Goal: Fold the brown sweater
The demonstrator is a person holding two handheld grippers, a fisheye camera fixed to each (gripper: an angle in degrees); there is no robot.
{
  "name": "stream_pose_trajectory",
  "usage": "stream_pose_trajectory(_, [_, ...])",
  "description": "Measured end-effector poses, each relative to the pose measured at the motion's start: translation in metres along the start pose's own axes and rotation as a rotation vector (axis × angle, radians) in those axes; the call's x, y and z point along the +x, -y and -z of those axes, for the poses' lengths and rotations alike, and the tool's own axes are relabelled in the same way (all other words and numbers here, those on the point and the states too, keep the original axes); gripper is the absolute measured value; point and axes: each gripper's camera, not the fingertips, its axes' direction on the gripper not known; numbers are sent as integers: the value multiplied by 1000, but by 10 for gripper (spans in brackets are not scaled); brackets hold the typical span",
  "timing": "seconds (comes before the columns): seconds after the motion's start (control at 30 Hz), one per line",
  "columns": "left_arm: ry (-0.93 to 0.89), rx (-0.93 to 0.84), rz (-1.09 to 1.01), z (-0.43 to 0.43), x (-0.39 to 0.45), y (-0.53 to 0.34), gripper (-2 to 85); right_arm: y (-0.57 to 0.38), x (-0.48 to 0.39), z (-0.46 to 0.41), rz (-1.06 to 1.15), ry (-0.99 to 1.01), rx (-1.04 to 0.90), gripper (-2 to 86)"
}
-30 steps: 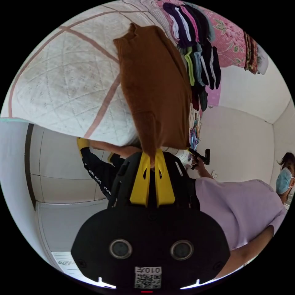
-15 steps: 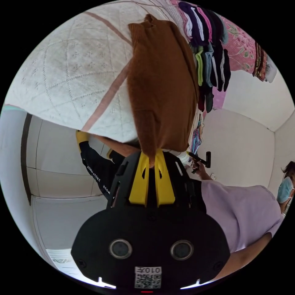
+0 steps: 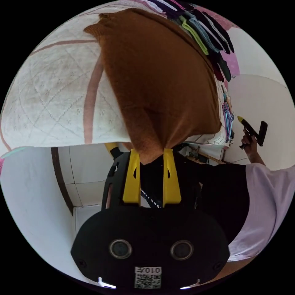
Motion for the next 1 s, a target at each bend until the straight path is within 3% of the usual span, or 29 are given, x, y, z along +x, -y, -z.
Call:
stream_pose_trajectory(0.1, [-31,-177,-7,-19,-2,7,41,17,-23,-14,91,69,-46,22])
stream_pose_trajectory(0.37, [-168,-116,-160,22,31,15,11,27,-65,-67,254,179,-219,24])
stream_pose_trajectory(0.57, [-649,-29,-87,70,51,75,24,37,-76,-66,276,190,-182,24])
stream_pose_trajectory(0.63, [-717,175,97,91,34,109,37,44,-73,-64,264,177,-157,25])
stream_pose_trajectory(0.7, [-642,301,181,102,21,131,49,49,-70,-64,249,163,-144,25])
stream_pose_trajectory(0.77, [-525,305,197,104,15,152,61,54,-70,-64,242,156,-141,27])
stream_pose_trajectory(1.0, [-79,228,-86,114,56,124,102,52,-81,-83,253,218,-173,24])
